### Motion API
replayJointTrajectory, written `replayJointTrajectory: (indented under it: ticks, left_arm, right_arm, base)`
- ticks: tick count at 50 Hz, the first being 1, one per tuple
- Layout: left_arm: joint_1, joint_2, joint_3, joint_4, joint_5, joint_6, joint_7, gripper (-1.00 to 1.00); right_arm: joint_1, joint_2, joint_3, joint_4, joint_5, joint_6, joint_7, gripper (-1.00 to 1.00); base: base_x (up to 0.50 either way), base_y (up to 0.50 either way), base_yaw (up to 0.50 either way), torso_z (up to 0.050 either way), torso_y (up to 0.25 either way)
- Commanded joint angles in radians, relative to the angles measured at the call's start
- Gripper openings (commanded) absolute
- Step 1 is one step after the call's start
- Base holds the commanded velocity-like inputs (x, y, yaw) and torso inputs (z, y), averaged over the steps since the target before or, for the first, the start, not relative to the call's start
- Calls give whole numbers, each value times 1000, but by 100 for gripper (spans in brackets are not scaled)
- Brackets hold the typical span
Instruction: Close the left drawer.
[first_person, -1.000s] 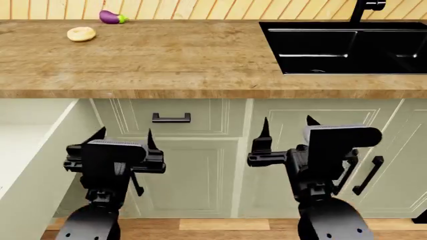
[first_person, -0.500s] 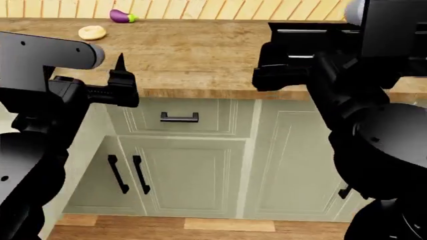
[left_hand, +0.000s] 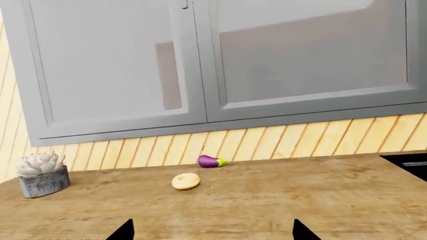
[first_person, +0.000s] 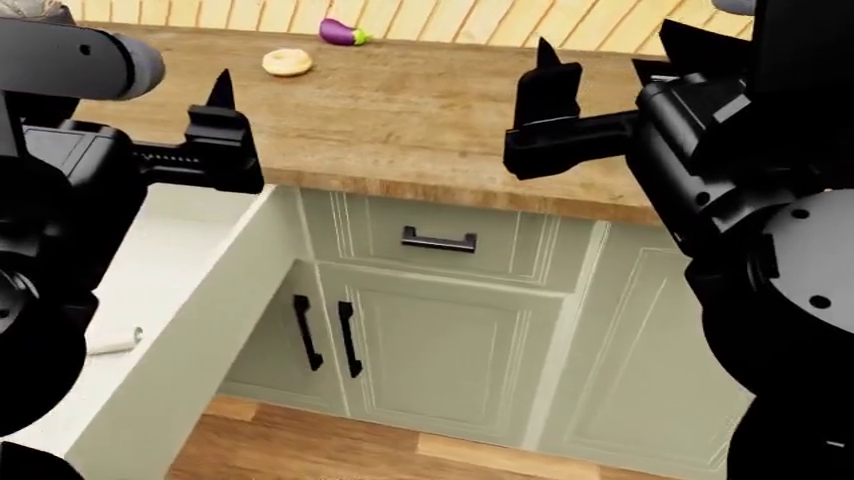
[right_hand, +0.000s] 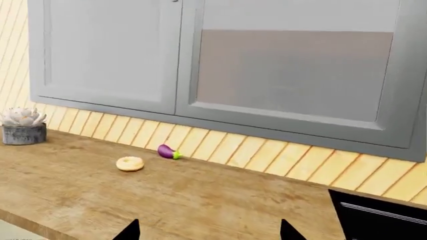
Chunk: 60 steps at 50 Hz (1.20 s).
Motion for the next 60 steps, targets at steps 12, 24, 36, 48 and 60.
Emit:
replayJointTrajectory:
  ticks: [12, 24, 36, 48, 60]
  left_arm:
    - [-11, -41, -3, -27, -158, 45, -112, 100]
    - [-5, -56, 13, -30, -168, 69, -125, 100]
    - [-4, -66, 21, -36, -189, 83, -143, 100]
    - [-4, -81, 33, -42, -200, 105, -153, 100]
    - [0, -92, 55, -44, -193, 124, -172, 100]
  right_arm:
    - [10, 36, -57, 3, 31, -33, 19, 100]
    - [10, 52, -78, 0, 37, -53, 25, 100]
    - [10, 63, -97, -2, 30, -71, 17, 100]
    - [22, 68, -112, -10, 36, -91, 15, 100]
    - [26, 77, -128, -13, 28, -105, 5, 100]
  base:
    - [0, 0, 500, 50, -15]
    - [0, 0, 500, 50, -15]
    - [0, 0, 500, 50, -15]
    - [0, 0, 500, 50, -15]
    - [0, 0, 500, 46, -14]
